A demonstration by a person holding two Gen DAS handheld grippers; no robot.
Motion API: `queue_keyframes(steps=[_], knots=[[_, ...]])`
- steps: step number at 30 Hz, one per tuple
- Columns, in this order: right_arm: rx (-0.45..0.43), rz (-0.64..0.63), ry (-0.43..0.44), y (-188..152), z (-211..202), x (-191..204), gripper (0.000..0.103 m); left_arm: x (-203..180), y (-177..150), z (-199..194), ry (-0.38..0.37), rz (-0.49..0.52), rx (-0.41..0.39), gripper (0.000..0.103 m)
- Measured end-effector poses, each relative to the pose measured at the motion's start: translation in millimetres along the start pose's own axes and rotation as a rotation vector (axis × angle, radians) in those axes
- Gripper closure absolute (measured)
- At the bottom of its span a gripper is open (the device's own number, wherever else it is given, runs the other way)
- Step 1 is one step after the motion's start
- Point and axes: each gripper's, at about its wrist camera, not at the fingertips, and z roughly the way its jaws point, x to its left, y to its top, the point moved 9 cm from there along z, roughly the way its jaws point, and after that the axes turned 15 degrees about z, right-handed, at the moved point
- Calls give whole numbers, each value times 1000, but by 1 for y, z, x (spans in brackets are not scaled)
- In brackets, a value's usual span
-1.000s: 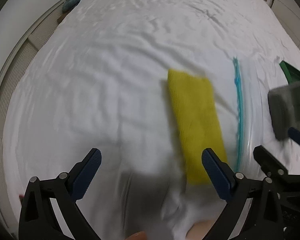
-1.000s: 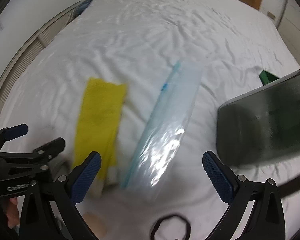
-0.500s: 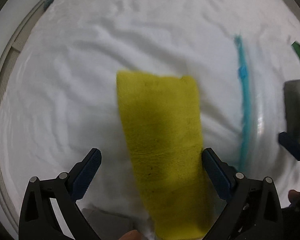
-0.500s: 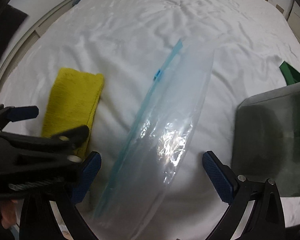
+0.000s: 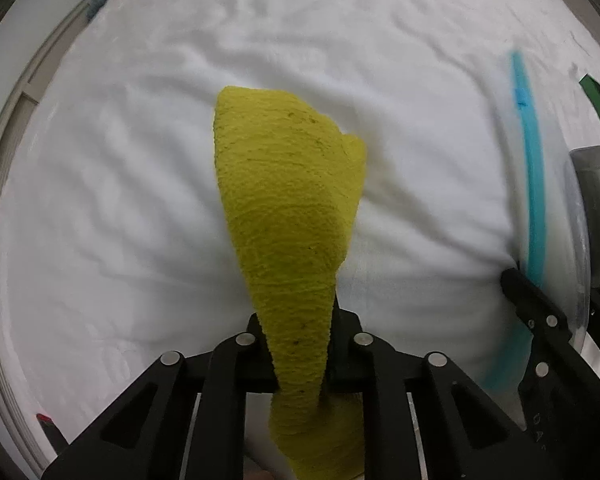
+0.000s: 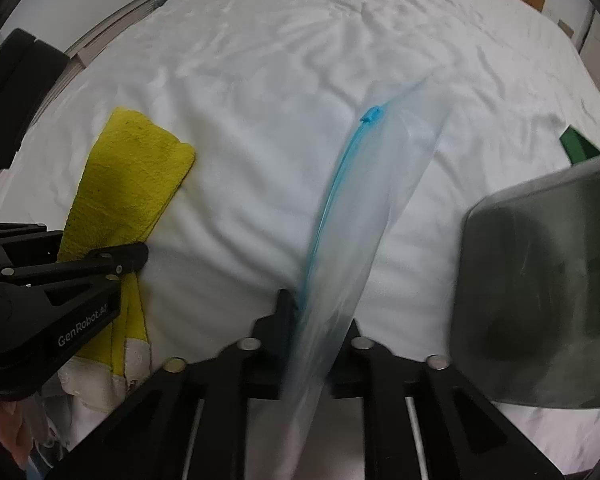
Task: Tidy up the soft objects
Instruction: 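Carry the yellow towel and zip bag over the green tray with both tools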
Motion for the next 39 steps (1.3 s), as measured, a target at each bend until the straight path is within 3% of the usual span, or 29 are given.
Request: queue_keyframes(steps=[6, 7, 12, 18, 22, 26, 29, 35, 39], knots=[[-54, -61, 7, -18, -1, 17, 100, 9, -2, -20, 5, -34, -42, 92], [-66, -66, 14, -19, -2, 21, 100, 3, -17, -33, 8, -41, -51, 92], [-80, -76, 70, -24, -22, 28, 100, 16, -22, -65, 58, -74, -92, 92], [-56, -117, 152, -58, -66, 10, 100, 16, -45, -102, 72, -119, -96, 92], [-31, -162, 198, -92, -95, -12, 100, -5, -69, -125, 64, -123, -83, 92], [18, -221, 240, -140, -123, -56, 99, -46, -98, -147, 56, -92, -61, 92], [64, -264, 244, -179, -137, -100, 100, -95, -122, -157, 3, -13, -10, 92], [157, -225, 154, -242, -143, -225, 99, -220, -148, -164, -147, 208, 78, 92], [182, -162, 69, -256, -143, -309, 100, -309, -142, -169, -248, 322, 82, 92]])
